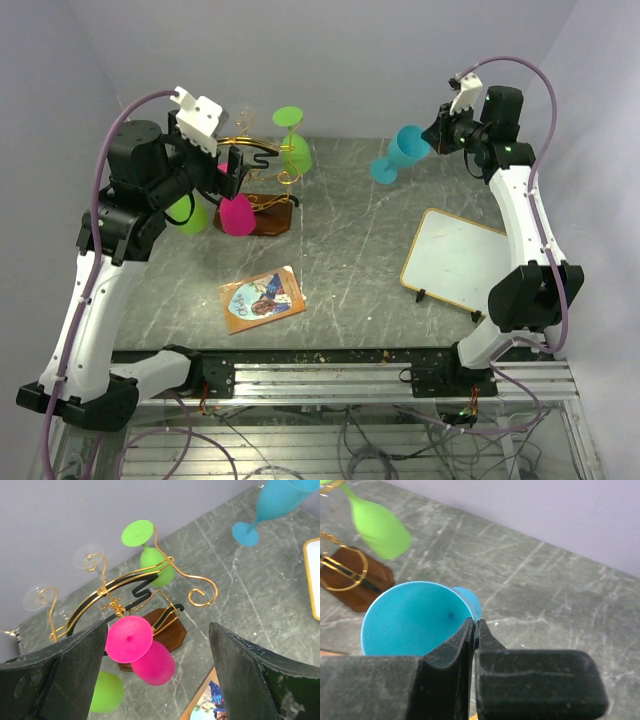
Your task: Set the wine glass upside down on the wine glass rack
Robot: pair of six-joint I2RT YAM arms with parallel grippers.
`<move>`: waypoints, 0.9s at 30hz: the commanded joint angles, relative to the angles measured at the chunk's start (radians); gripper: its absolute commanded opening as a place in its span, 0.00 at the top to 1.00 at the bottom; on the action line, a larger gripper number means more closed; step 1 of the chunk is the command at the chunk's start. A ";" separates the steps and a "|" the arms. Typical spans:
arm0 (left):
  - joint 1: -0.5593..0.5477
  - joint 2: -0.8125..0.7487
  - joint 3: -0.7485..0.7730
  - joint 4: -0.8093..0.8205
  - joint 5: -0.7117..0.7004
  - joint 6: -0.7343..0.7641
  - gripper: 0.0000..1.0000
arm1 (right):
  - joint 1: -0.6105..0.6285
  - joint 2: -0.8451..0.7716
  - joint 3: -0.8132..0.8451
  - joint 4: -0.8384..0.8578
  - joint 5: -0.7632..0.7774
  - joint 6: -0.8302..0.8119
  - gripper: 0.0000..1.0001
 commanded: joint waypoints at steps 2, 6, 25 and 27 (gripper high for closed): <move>0.004 0.055 0.068 -0.043 0.137 -0.073 0.07 | 0.024 -0.125 -0.046 0.081 -0.181 0.080 1.00; -0.018 0.077 0.073 -0.031 0.154 -0.109 0.08 | 0.046 -0.221 -0.103 0.161 -0.242 0.115 1.00; -0.106 0.206 0.041 0.227 0.348 -0.615 0.15 | 0.139 -0.342 -0.026 0.219 -0.446 0.243 1.00; -0.112 0.217 0.019 0.255 0.367 -0.662 0.18 | 0.138 -0.353 -0.037 0.231 -0.466 0.253 1.00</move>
